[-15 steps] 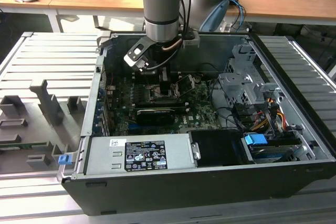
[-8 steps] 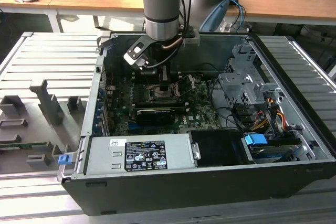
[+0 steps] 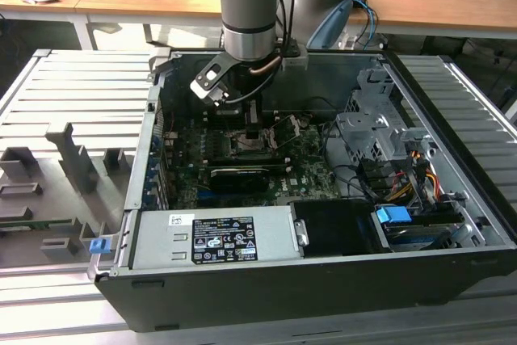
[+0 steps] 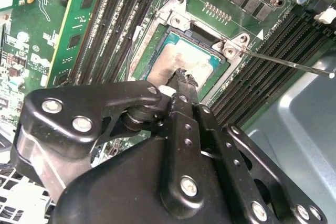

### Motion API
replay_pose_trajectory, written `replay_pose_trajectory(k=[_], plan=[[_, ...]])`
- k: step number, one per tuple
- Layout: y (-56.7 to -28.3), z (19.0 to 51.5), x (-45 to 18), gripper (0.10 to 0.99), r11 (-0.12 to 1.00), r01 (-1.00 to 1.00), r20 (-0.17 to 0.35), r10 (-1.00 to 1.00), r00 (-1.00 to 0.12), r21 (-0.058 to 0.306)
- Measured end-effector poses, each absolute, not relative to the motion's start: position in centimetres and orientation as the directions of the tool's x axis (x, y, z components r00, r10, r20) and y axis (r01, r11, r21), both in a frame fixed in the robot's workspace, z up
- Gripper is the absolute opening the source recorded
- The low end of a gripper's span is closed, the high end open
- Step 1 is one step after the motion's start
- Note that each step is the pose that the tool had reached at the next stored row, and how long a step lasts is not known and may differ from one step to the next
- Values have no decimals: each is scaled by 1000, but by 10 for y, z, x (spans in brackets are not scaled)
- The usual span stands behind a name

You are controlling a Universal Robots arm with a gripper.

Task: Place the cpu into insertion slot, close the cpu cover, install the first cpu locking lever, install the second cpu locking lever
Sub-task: 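Close the cpu cover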

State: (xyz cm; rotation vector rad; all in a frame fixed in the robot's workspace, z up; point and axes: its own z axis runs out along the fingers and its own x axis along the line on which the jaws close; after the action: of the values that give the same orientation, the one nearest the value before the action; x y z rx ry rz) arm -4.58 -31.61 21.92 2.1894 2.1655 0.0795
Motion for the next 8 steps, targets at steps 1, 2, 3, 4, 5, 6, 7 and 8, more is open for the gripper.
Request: replay_pose_trajectory(k=[1,2,3,4,5,6,7,8], plan=[[-316,219,-46,106,-11,997,-6,1000,11,80],[-316,219,-46,106,-11,997,-7,1000,11,79],[-317,219,-45,106,-11,997,-6,1000,11,80],[-317,219,-44,106,-11,997,-6,1000,11,80],[-319,219,-43,106,-11,997,-6,1000,11,79],[-319,219,-43,106,-10,997,-6,1000,11,79],[-319,220,-43,106,-10,997,-6,1000,11,79],[-318,229,-43,106,-10,997,-7,1000,11,80]])
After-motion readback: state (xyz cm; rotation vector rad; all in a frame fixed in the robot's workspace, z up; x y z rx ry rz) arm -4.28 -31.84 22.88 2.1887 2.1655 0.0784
